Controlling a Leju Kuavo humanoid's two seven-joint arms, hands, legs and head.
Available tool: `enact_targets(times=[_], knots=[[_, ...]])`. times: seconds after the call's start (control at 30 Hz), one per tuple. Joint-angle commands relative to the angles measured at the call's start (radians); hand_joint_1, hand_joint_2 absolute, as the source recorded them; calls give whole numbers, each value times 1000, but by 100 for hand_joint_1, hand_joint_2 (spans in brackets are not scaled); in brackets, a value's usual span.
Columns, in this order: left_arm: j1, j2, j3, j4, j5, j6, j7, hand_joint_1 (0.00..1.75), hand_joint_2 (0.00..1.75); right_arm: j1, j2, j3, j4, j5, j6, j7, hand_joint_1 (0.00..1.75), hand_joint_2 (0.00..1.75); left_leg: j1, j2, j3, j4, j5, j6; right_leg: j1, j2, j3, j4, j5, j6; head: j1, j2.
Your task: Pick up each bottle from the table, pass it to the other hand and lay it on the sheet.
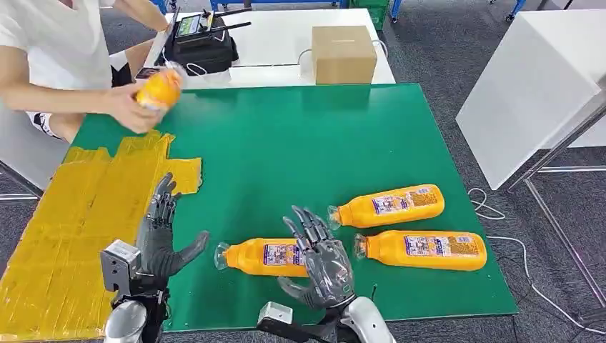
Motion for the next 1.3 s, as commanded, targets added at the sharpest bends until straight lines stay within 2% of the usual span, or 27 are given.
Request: enact_targets(times=[0.03, 0.1, 0.13, 0.5, 0.7, 0.9, 0.93, 1.13, 1.3], knots=[[-34, -6, -31, 47, 8, -7, 17, 0, 175, -141, 25, -104, 257, 146, 1, 91, 0, 175, 0, 1, 4, -2, 0, 0, 0, 0, 4, -2, 0, 0, 0, 0], [-34, -6, -31, 47, 8, -7, 17, 0, 175, -141, 25, -104, 257, 146, 1, 91, 0, 175, 0, 1, 7, -2, -1, 0, 1, 0, 7, -3, 0, 0, 0, 0], [-34, -6, -31, 47, 8, -7, 17, 0, 175, -141, 25, -104, 257, 146, 1, 91, 0, 175, 0, 0, 3, -1, 0, 0, 0, -1, 3, -1, 0, 0, 0, 0], [-36, -6, -30, 48, 12, -9, 19, 0, 175, -145, 25, -97, 269, 170, 11, 107, 0, 175, 0, 0, 5, -1, 0, 1, 0, -1, 5, -1, -1, 0, 0, 0], [-64, -7, -41, 72, 16, -14, 21, 0, 175, -243, 49, -67, 463, 221, 35, 137, 0, 175, 0, 0, 5, -2, 0, 0, 1, -1, 5, -2, 0, 0, 0, 0], [-77, -2, -37, 88, 23, -12, 24, 0, 175, -305, 75, -27, 580, 215, 64, 114, 0, 175, 0, 0, 5, -1, 1, 0, 0, 0, 5, -1, 0, 0, 0, 0], [-79, 0, -36, 92, 25, -12, 23, 0, 175, -324, 79, -16, 624, 197, 105, 103, 0, 175, 0, 0, 6, -1, 1, 0, 0, -1, 6, -1, 0, 0, 0, 0], [-89, 6, -30, 112, 36, -19, 14, 0, 175, -394, 89, -12, 793, 129, 106, 80, 0, 175, 0, 0, 8, -2, 0, 0, 0, -1, 7, -2, 0, 0, 0, 0], [-98, 7, -25, 124, 41, -21, 9, 0, 175, -433, 87, -18, 862, 112, 128, 88, 0, 175, 0, 1, 6, -1, 0, 0, 0, 0, 5, -1, 0, 0, 0, 0]])
